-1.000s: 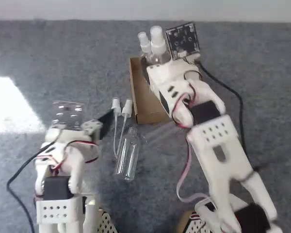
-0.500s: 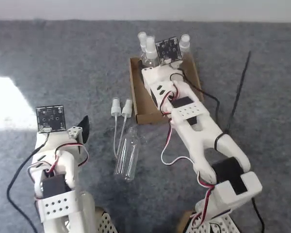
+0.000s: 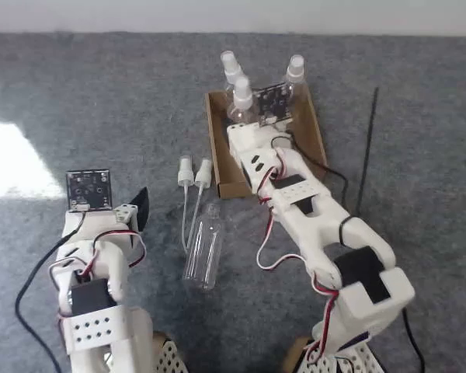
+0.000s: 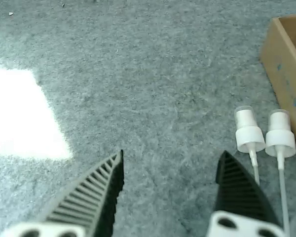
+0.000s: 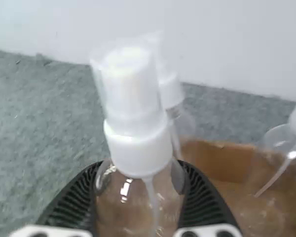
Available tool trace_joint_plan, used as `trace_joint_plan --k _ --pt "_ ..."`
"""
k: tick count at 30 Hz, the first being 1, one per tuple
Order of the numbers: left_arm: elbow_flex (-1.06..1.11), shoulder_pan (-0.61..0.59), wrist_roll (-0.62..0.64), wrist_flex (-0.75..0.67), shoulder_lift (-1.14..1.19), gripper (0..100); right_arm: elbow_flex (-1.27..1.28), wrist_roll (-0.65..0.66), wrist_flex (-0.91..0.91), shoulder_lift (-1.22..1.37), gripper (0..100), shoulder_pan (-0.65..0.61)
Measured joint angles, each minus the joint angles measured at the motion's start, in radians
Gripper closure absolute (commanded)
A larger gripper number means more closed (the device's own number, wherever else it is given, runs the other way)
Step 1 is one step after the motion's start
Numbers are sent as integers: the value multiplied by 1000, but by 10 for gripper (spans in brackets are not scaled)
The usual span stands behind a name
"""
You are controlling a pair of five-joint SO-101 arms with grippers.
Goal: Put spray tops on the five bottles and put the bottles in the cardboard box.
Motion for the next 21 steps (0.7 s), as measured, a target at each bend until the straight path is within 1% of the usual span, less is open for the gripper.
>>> trace_joint_plan --k 5,15,17,21 --pt "0 6 0 0 0 722 2 0 -63 63 993 -17" --pt "0 6 0 0 0 722 2 20 -72 66 990 -15" --pt "0 6 0 0 0 722 2 21 -72 66 955 -15" --pt "0 6 0 0 0 722 2 25 -72 66 838 -15"
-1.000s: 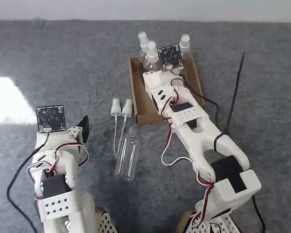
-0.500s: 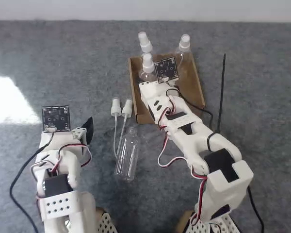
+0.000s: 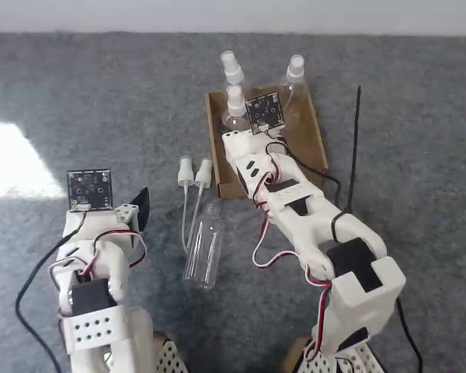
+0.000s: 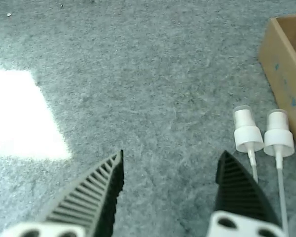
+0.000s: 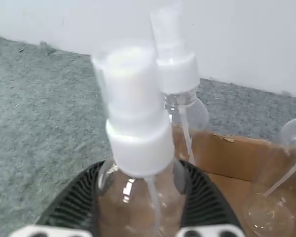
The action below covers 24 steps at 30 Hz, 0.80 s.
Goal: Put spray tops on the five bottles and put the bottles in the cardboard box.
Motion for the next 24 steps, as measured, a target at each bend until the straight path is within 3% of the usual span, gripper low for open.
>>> trace_joint_plan --k 12,18,24 --pt "0 0 0 0 0 722 0 2 31 0 783 -6" --pt "0 0 0 0 0 722 0 2 31 0 694 -20" --pt "0 0 0 0 0 722 0 2 31 0 693 -28"
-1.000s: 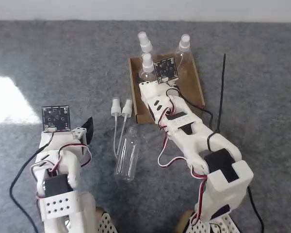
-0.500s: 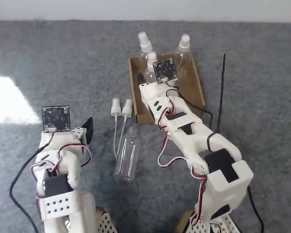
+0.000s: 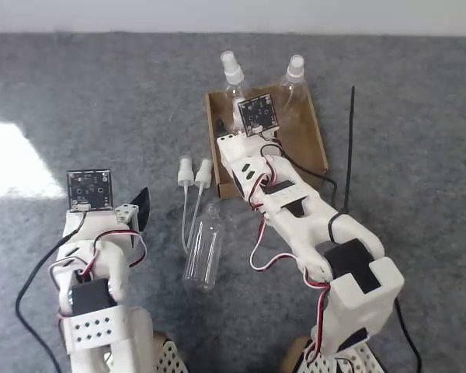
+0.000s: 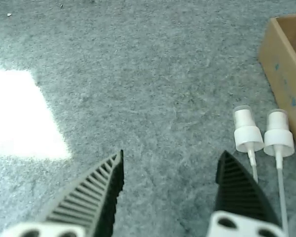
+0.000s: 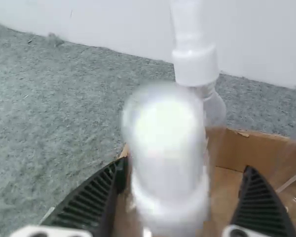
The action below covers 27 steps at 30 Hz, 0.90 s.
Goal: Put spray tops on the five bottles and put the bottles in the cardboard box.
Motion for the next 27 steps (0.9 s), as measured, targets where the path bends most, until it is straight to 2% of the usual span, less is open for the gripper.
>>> trace_joint_plan --k 16,27 --pt "0 0 0 0 0 722 0 2 5 -6 694 0" --pt "0 0 0 0 0 722 0 2 224 -318 695 -3"
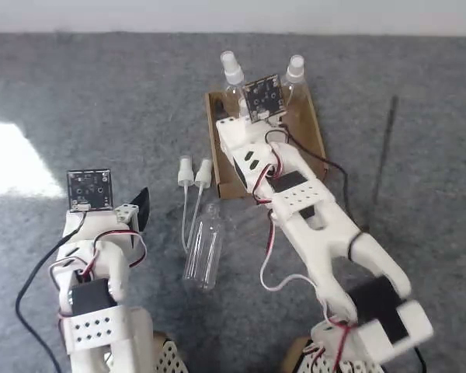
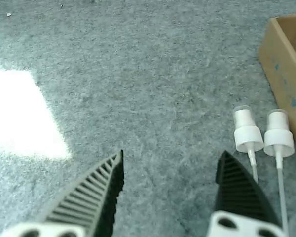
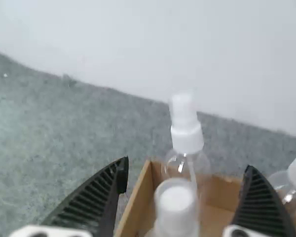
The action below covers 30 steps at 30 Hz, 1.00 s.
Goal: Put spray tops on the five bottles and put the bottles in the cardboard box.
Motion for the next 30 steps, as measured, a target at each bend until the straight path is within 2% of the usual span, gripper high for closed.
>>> trace_joint_plan --k 7,16,20,25,27,30 --pt "0 0 0 0 0 722 -78 0 319 -279 695 -2" --pt "0 0 0 0 0 722 -328 -6 1074 -457 696 -3" --pt "0 0 0 0 0 722 -331 -161 1307 -457 696 -20" --pt "0 0 0 0 0 722 -331 -468 1499 -457 693 -114" --pt "6 0 0 0 0 722 -305 -562 1516 -457 693 -153" --pt "20 0 0 -18 0 722 -189 -598 1448 -457 695 -167"
